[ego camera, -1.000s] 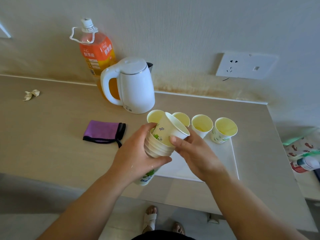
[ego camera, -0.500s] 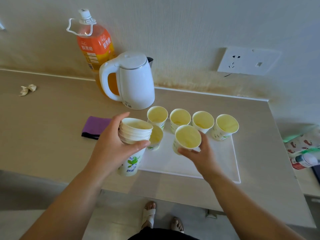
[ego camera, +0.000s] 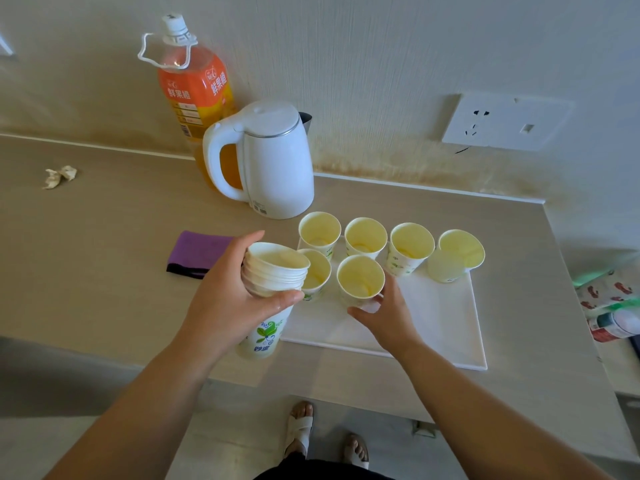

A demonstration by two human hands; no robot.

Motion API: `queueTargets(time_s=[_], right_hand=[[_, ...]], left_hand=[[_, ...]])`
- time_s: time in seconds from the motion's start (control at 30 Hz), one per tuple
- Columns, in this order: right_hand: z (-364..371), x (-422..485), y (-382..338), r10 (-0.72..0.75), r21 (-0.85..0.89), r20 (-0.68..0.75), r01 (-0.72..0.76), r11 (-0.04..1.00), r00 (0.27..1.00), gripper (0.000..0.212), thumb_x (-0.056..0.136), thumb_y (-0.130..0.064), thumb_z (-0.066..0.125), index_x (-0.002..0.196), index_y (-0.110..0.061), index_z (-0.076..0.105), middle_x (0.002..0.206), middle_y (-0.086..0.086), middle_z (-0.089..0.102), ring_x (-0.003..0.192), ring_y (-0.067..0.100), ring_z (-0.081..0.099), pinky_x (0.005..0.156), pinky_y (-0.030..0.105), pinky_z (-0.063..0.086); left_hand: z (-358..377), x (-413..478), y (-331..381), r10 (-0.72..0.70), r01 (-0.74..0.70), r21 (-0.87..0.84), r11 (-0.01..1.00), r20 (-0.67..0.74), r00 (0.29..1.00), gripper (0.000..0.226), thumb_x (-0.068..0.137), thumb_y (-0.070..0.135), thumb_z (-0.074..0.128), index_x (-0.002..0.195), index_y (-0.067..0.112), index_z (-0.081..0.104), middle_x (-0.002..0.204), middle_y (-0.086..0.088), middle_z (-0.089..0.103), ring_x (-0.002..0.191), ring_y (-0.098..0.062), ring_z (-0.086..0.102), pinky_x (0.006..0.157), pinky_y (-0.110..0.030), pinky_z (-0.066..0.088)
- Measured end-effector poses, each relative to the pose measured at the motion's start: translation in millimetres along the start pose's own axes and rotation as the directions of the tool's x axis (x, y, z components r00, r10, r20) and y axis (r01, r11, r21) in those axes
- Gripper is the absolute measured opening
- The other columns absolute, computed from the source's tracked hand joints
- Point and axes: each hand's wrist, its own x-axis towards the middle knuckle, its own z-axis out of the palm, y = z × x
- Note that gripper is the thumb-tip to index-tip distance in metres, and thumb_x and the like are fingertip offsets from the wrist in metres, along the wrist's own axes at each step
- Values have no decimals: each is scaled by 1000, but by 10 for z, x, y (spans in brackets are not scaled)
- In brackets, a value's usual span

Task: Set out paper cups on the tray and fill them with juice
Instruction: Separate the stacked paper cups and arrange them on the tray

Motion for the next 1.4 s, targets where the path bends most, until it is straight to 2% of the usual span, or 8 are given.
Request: queueTargets(time_s=[0.37,0.5,0.6,0.73,0.93,1.07,1.23,1.4], right_hand=[[-65,-82,10,62,-50,-36,-64,997,997,73,71,-7,78,132,-22,41,129,-2,49,113,14,52,97,35,47],[-238,-312,-315,-44,0,-179,45,999,983,35,84,-8,67,103,-31,50,112,-7,58,100,12,57,85,25,52],[-342,-422,-776,-197,129,-130,214,968,972,17,82,-32,68,95,-32,56,105,-9,61,98,8,58,77,13,46],[-371,-425,-1095,-409,-33,59,411,911,911,15,76,-47,62,85,-36,63,109,-17,58,109,4,51,88,8,36],[-370,-421,-1078,-541,-152,-22,532,833,841,27,86,-33,54,80,-10,67,98,-12,56,97,6,51,85,6,35],[-352,-418,-1048,-502,-99,-71,495,863,862,32,87,-34,50,85,-6,66,97,-13,53,93,3,53,77,9,42],[-350,-409,-1021,-471,-46,-106,469,882,876,31,88,-35,49,86,-8,64,100,-11,53,91,9,56,76,28,50],[-317,-437,-1010,-445,-46,-147,443,895,883,31,88,-36,46,86,-10,63,101,-15,52,91,5,54,74,28,49]], left_hand=[[122,9,45,29,-30,36,999,17,999,100,53,38,89,137,32,36,124,16,52,113,-4,52,92,-25,42],[218,-6,91,76,-78,65,995,30,997,89,49,39,93,120,34,39,113,21,55,105,-4,55,81,-19,45],[342,-8,163,110,-117,104,988,68,992,88,49,38,93,121,31,43,113,19,55,105,-4,55,84,-26,47],[486,-9,305,168,-183,160,970,105,980,86,52,36,91,126,27,47,116,14,57,104,-7,57,84,-31,49],[530,4,425,178,-205,259,944,127,976,82,57,45,87,126,28,47,112,15,57,99,-9,57,81,-32,50],[525,-6,474,170,-203,310,929,132,977,81,59,48,84,128,29,46,110,15,58,96,-8,57,77,-28,48],[521,-4,521,150,-189,347,918,137,979,83,60,51,82,130,30,43,112,15,58,96,-8,57,75,-26,46],[525,-10,545,135,-182,397,900,144,980,83,62,56,79,131,30,41,114,15,57,95,-8,56,74,-25,46]])
